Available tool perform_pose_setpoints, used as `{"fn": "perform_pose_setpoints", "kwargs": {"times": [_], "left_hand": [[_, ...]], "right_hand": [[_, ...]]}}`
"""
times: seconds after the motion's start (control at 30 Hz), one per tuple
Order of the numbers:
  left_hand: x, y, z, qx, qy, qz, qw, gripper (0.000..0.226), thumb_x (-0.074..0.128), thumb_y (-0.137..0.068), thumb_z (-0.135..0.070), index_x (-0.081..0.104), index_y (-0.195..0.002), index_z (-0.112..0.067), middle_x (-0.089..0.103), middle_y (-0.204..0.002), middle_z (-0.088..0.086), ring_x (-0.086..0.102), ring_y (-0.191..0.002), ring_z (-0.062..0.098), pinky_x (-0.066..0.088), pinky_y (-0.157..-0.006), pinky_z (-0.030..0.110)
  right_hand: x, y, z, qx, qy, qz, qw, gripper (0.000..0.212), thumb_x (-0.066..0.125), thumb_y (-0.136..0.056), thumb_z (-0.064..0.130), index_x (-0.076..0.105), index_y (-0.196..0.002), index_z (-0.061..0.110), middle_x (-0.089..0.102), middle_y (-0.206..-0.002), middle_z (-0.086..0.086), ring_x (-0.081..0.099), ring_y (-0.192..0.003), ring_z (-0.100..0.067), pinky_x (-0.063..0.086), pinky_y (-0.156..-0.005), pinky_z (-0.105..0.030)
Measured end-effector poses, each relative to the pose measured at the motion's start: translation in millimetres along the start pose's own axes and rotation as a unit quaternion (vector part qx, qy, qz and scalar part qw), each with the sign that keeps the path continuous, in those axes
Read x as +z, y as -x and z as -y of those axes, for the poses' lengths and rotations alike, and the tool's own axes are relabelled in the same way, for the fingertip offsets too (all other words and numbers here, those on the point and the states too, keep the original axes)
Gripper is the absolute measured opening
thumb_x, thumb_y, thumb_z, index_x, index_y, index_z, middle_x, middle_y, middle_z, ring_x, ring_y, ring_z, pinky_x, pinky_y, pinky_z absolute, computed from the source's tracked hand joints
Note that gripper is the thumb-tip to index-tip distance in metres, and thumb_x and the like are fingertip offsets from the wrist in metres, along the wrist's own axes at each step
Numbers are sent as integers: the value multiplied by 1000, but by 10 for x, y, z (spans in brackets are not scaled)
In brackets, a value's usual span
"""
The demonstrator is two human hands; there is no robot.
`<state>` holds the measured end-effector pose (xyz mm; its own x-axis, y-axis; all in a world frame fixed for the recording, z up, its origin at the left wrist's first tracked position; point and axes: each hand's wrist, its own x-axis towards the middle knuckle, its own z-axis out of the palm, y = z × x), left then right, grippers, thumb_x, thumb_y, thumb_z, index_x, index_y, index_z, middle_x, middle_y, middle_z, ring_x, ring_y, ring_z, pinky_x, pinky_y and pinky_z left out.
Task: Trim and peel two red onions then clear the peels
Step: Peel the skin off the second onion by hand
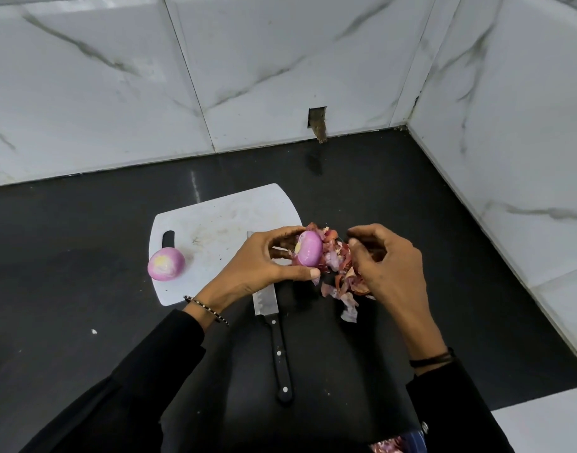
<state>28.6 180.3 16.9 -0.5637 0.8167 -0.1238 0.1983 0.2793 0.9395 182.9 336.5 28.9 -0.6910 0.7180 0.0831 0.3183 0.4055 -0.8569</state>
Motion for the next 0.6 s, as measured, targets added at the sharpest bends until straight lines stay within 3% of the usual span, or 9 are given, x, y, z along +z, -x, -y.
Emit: {"fn": "perform_pose_setpoints", "kwargs": {"times": [0.07,0.17,0.3,0.4,0.5,0.6], "left_hand": [[15,-7,3,1,-5,-6,1000,68,94,-65,-28,67,-127,-24,73,-115,-8,68,-107,12,55,-95,28],[55,-10,-26,10,-4,-7,1000,66,94,-65,-28,67,-126,-27,74,-110,-10,69,-102,12,55,-93,27],[138,4,-114,24,-42,7,999,35,75,-68,-22,71,-103,-21,75,-91,-3,71,-86,14,56,-77,24],[160,36,-160,27,-66,5,997,29,65,-68,-19,71,-96,-17,73,-82,-3,69,-79,11,55,-70,22],[88,53,-182,46,-51,20,997,29,79,-72,-10,71,-100,-15,74,-88,1,69,-83,19,57,-78,31],[64,85,-168,42,-42,48,997,40,89,-70,-18,71,-106,-16,74,-94,-1,70,-86,18,56,-86,39]], "right_hand": [[14,9,49,-14,-10,7,1000,20,60,-98,17,71,-110,29,70,-103,20,61,-98,11,46,-81,-4],[125,52,192,-47,-37,47,997,28,50,-104,27,65,-128,27,65,-125,13,60,-113,3,52,-96,-21],[435,126,371,-113,7,121,986,48,34,-107,43,47,-148,22,43,-154,12,26,-146,3,23,-123,-34],[547,83,407,-90,83,120,985,63,19,-104,56,39,-153,22,33,-161,11,15,-150,2,15,-125,-39],[538,-4,483,-48,47,136,988,61,20,-105,56,41,-152,24,34,-161,7,19,-151,-4,15,-125,-41],[492,-88,521,9,9,173,985,54,18,-104,60,51,-137,32,47,-151,6,31,-147,-14,22,-122,-45]]}}
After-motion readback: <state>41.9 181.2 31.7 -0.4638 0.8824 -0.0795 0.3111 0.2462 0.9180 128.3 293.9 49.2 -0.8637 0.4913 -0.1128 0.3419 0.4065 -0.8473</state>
